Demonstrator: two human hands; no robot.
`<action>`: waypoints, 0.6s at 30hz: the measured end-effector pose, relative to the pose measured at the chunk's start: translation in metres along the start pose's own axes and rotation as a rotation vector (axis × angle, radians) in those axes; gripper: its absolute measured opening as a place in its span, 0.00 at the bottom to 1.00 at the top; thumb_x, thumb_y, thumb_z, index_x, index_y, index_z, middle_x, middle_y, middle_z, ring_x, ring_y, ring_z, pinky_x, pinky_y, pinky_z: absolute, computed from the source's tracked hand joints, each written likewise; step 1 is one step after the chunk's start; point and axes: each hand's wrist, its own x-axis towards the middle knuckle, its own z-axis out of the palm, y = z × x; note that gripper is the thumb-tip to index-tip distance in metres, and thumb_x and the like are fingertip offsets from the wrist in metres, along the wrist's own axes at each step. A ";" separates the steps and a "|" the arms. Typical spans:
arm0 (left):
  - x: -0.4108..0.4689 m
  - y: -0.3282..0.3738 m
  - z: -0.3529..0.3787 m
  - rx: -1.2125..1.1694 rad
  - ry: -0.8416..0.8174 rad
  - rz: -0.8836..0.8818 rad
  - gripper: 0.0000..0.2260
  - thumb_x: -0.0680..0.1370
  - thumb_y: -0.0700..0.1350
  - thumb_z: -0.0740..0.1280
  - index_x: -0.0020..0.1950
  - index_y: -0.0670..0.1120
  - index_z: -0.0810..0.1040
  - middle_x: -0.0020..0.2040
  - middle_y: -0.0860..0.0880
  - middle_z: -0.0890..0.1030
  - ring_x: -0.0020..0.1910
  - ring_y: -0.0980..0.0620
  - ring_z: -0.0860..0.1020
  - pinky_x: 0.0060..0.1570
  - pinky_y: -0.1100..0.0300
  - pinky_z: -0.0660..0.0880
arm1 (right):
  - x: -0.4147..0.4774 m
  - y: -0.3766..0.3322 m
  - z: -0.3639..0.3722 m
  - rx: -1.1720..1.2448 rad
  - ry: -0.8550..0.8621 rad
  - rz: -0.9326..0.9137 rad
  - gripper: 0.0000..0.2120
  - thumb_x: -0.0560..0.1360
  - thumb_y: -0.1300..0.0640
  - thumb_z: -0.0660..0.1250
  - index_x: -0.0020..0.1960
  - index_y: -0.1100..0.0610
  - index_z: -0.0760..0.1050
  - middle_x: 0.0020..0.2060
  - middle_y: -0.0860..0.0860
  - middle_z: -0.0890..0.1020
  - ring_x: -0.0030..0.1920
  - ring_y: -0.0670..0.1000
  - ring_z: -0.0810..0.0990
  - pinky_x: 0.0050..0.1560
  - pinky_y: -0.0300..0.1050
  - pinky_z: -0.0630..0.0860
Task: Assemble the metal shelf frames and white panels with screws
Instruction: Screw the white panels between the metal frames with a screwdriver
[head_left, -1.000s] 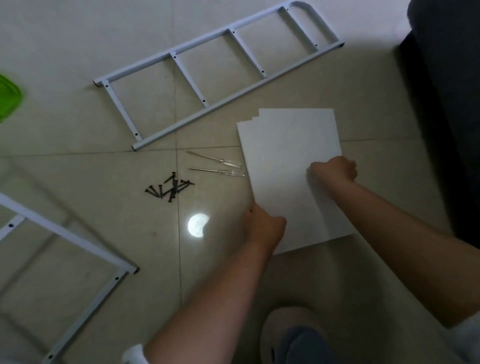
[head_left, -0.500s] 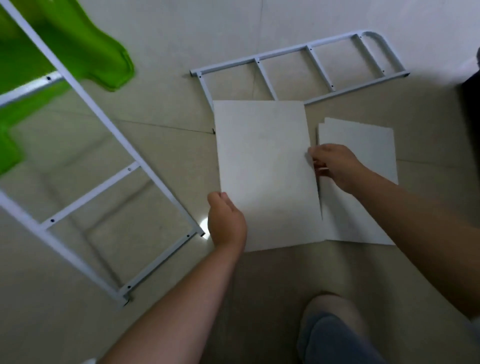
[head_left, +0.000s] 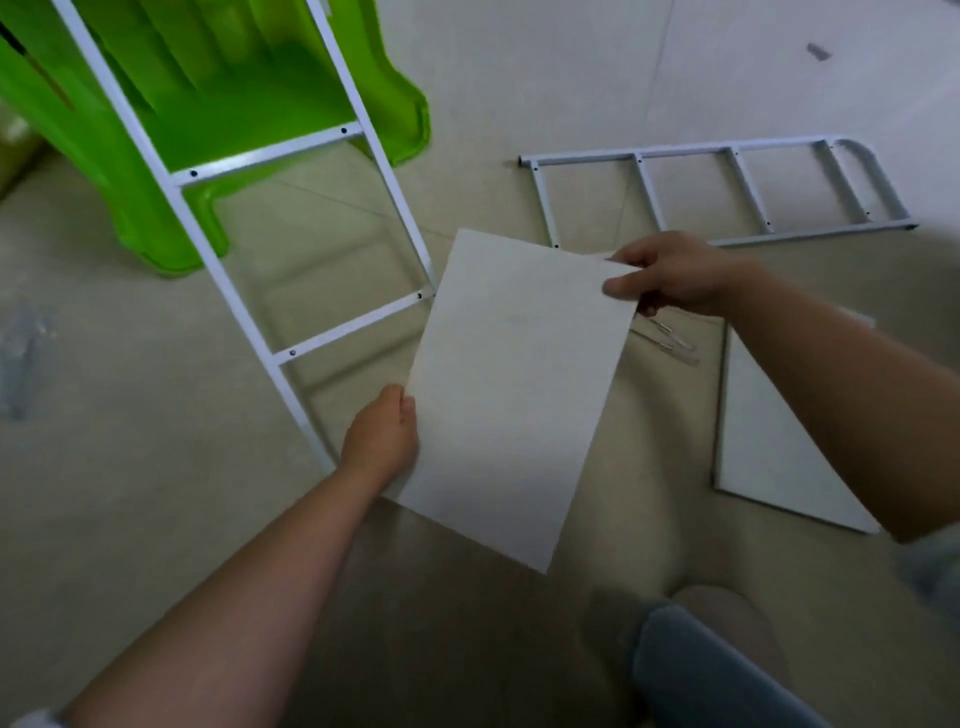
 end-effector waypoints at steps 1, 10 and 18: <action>0.001 -0.005 0.001 0.087 -0.042 0.016 0.12 0.81 0.42 0.52 0.52 0.37 0.72 0.54 0.36 0.77 0.52 0.39 0.74 0.47 0.54 0.67 | -0.004 -0.001 0.000 -0.031 -0.014 -0.008 0.04 0.74 0.69 0.64 0.48 0.66 0.75 0.31 0.55 0.76 0.23 0.42 0.74 0.23 0.32 0.69; -0.038 -0.028 0.024 0.867 -0.299 0.303 0.14 0.80 0.48 0.54 0.63 0.45 0.67 0.61 0.45 0.73 0.61 0.46 0.72 0.54 0.55 0.70 | -0.035 0.006 -0.016 -0.092 -0.085 -0.065 0.08 0.72 0.69 0.66 0.41 0.56 0.78 0.27 0.46 0.81 0.28 0.42 0.78 0.26 0.32 0.73; -0.022 -0.020 -0.019 0.955 -0.154 0.307 0.12 0.79 0.39 0.55 0.60 0.45 0.71 0.59 0.45 0.72 0.58 0.47 0.74 0.50 0.56 0.72 | -0.062 -0.027 -0.042 -0.225 -0.121 -0.106 0.09 0.69 0.72 0.66 0.39 0.59 0.77 0.27 0.46 0.81 0.28 0.40 0.78 0.28 0.31 0.74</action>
